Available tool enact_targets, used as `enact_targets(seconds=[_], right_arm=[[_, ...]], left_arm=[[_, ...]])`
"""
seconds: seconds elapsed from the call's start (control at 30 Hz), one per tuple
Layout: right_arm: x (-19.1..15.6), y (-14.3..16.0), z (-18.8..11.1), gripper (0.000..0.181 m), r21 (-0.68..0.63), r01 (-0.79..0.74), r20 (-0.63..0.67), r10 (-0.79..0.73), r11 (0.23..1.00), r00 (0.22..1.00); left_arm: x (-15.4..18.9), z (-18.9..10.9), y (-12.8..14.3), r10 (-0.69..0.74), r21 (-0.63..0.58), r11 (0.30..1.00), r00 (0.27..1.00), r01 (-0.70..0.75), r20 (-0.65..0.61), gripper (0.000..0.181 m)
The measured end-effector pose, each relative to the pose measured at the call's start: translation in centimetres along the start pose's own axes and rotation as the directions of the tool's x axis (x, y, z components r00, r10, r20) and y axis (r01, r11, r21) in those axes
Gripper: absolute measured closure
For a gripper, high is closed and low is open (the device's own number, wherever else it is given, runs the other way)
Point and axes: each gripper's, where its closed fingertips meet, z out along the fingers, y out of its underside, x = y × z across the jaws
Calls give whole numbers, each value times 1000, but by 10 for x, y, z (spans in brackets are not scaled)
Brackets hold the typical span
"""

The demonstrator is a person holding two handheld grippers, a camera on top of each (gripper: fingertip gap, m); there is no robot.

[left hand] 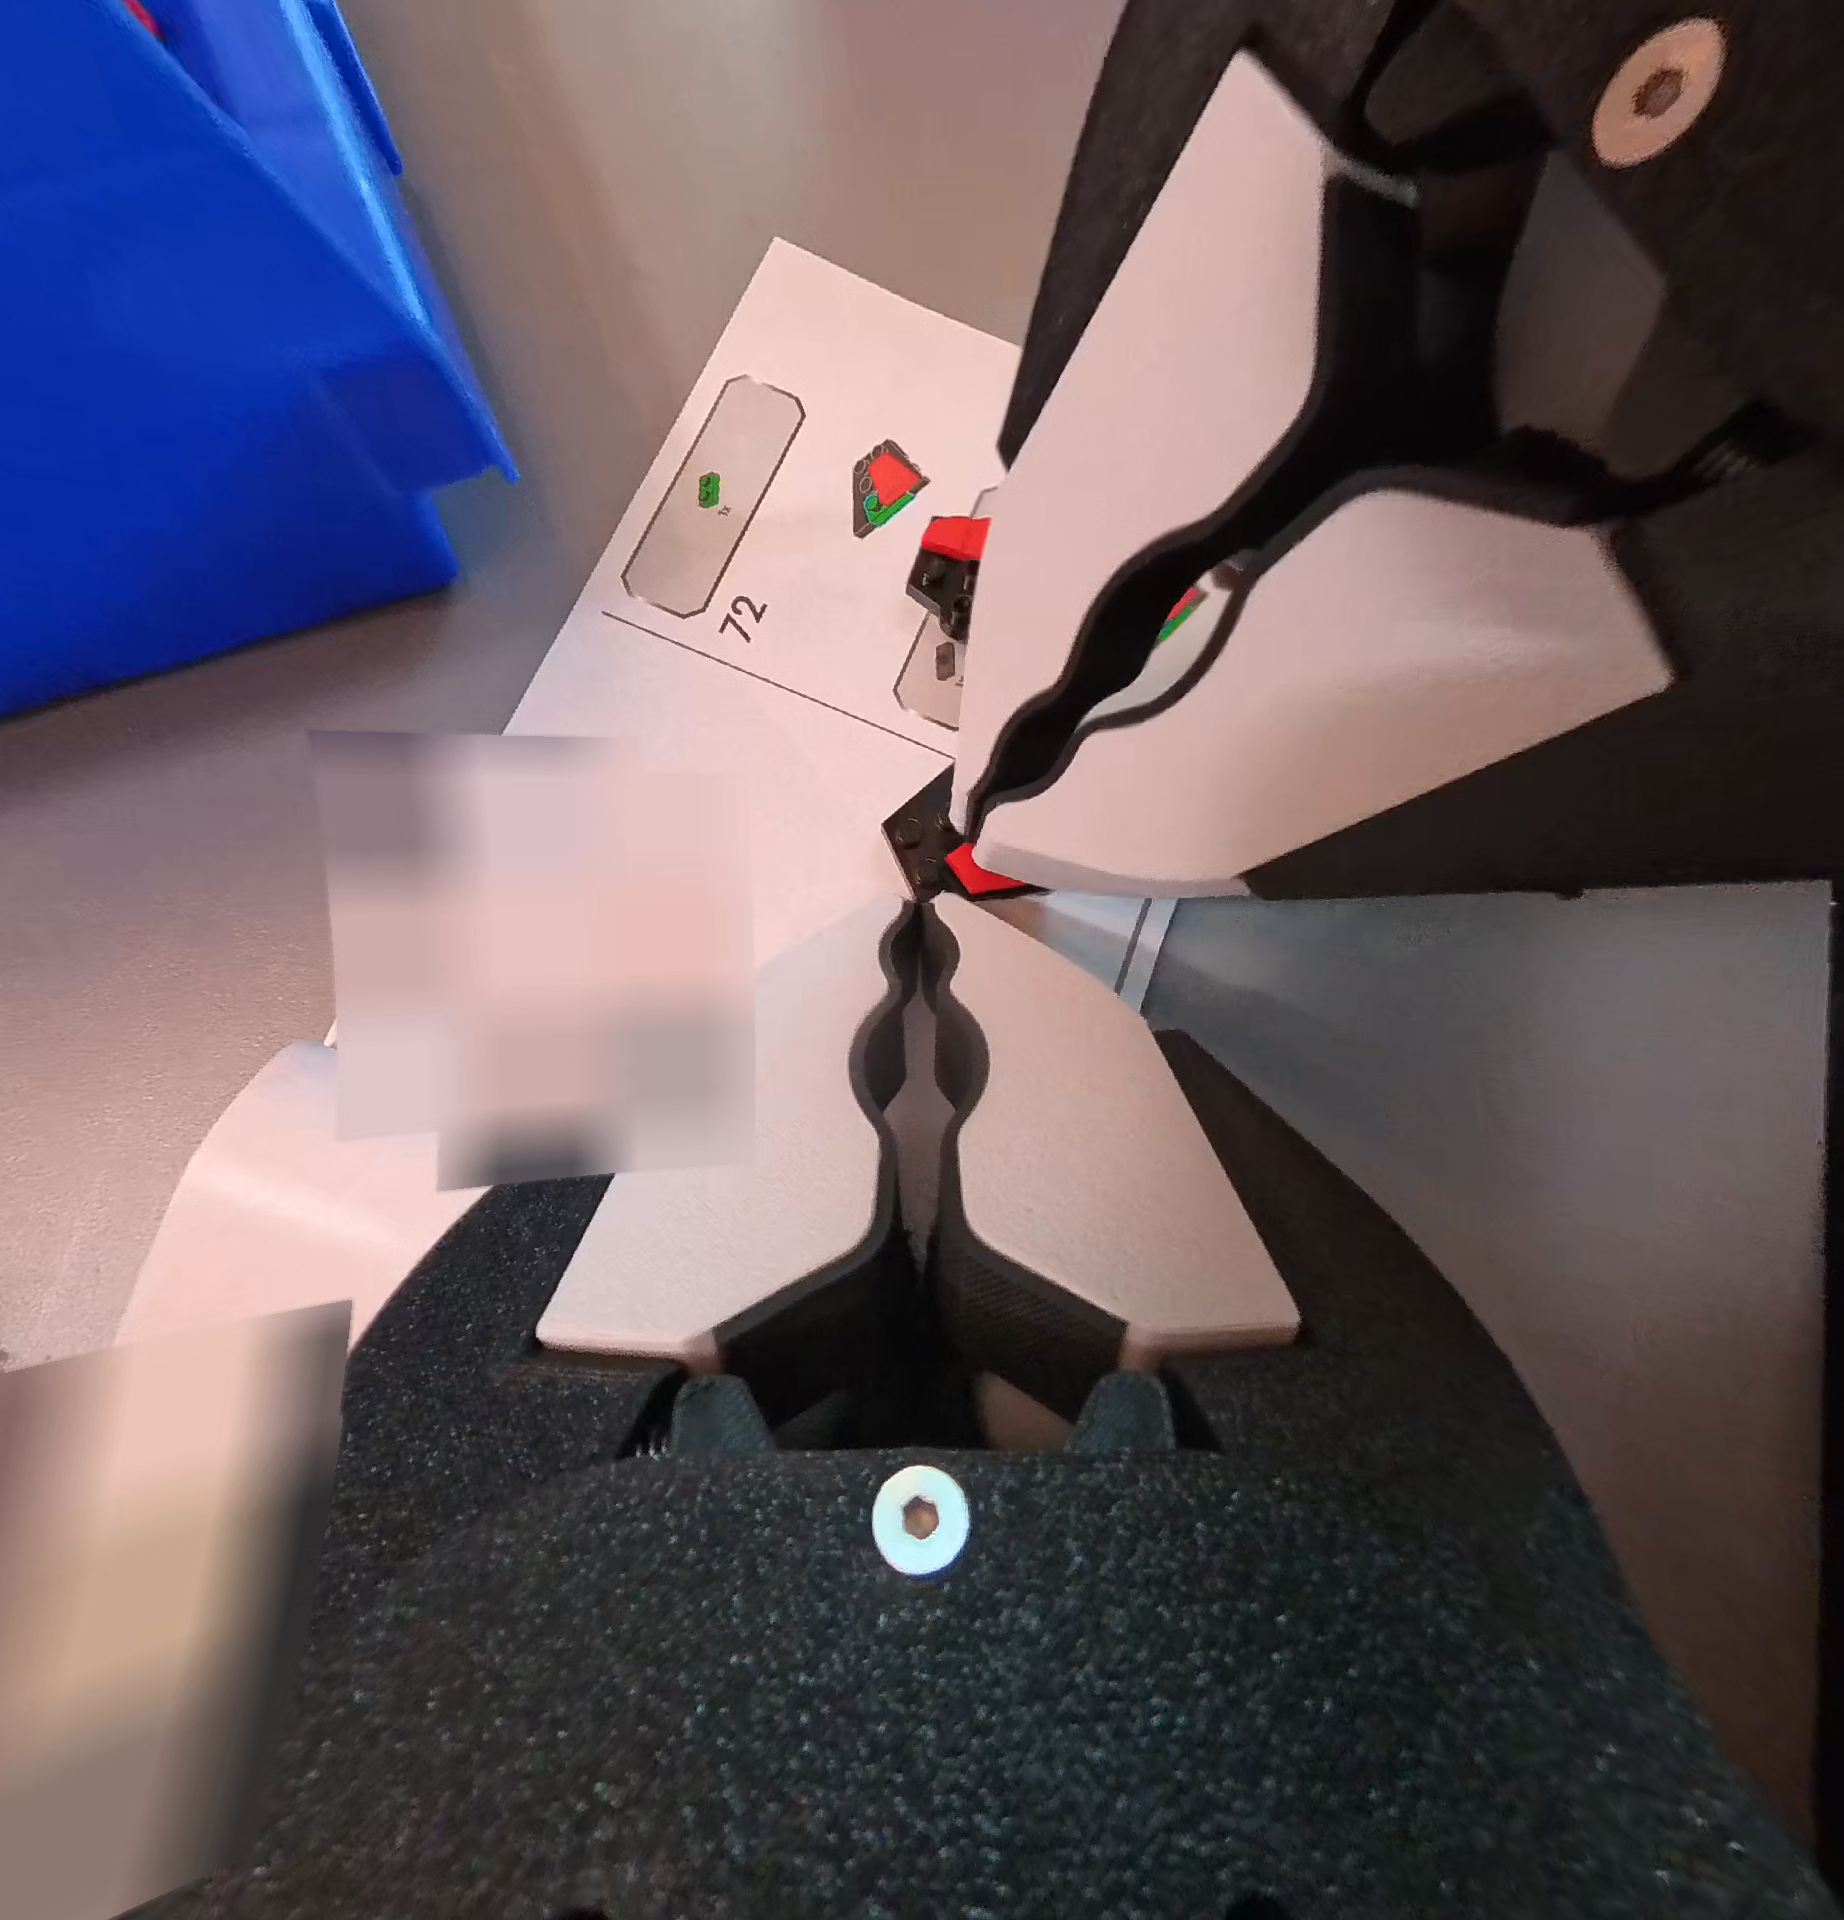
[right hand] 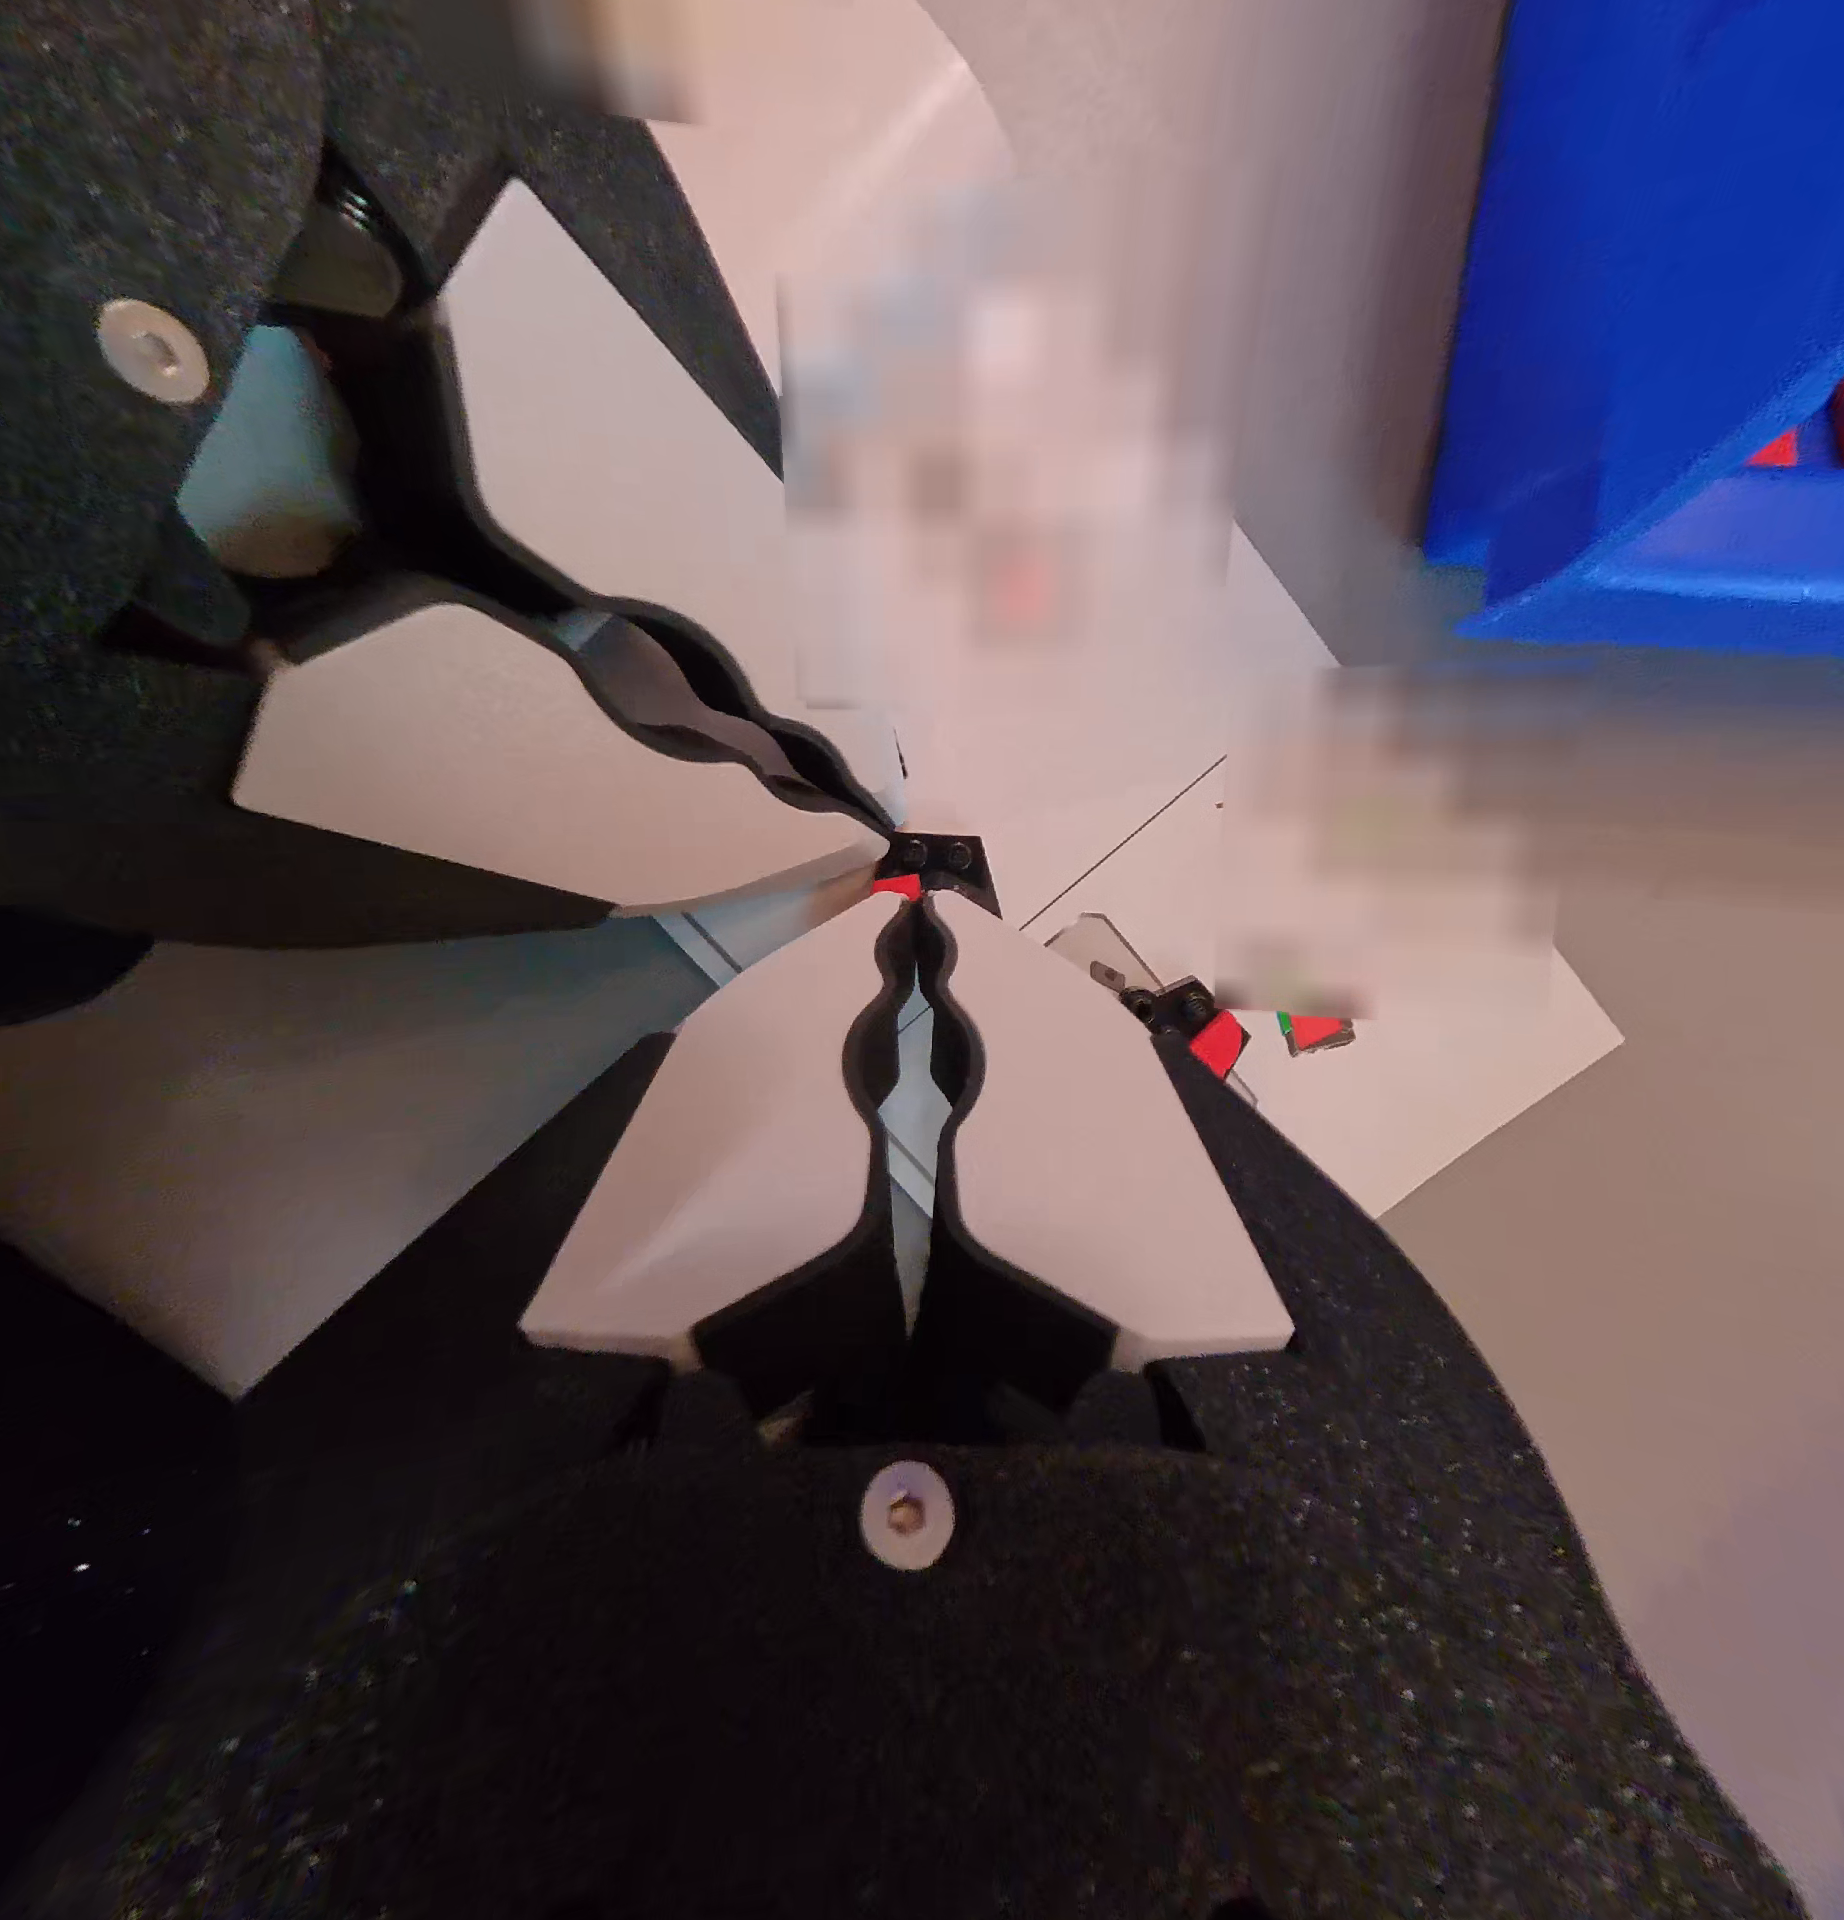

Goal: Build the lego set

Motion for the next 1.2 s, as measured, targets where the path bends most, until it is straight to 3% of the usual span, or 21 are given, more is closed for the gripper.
enact_targets(seconds=[0.17, 0.3, 0.37, 0.4, 0.47, 0.53, 0.6, 0.77, 0.93, 1.07, 1.2], right_arm=[[0, -1, 1, 180, 82, -88, 45, 84, 993, 995], [0, -6, 3, 180, 126, -62, 21, 60, 990, 998], [-1, -4, 1, 180, 165, -116, 148, 91, 980, 985], [-5, 0, -3, 181, 162, -123, 227, 84, 979, 970], [3, -11, -25, 173, 301, -149, 284, 61, 942, 957], [17, -12, -41, 170, 361, -62, 237, -27, 930, 971], [26, -3, -39, 172, 308, 21, 206, -88, 951, 974], [19, 1, -21, 175, 276, 99, 278, -177, 956, 944], [6, 1, -24, 159, 309, 162, 314, -261, 937, 913], [7, 7, -16, 158, 285, 276, 172, -332, 918, 928], [3, 6, -9, 153, 288, 243, 166, -298, 926, 940]], left_arm=[[0, 0, 0, -4, -2, 1000, 1000, 4, 0, 181], [0, 0, 0, 15, -9, 1000, 1000, -15, 14, 181], [0, 0, 0, 8, -13, 1000, 1000, -8, 10, 181], [0, -1, 0, 5, -15, 1000, 1000, -5, 7, 181], [-3, -1, 0, -3, -12, 1000, 1000, 3, 25, 181], [-4, -3, -5, -14, 9, 1000, 1000, 14, 27, 181], [-4, -7, -9, -36, 36, 999, 999, 35, 18, 181], [-8, -8, -4, -46, 10, 999, 998, 46, 40, 181], [-9, -13, -2, -31, -6, 999, 997, 32, 71, 181], [-9, -15, -1, -10, -16, 1000, 995, 11, 96, 180], [-3, -14, -1, -8, 2, 1000, 998, 8, 62, 180]])
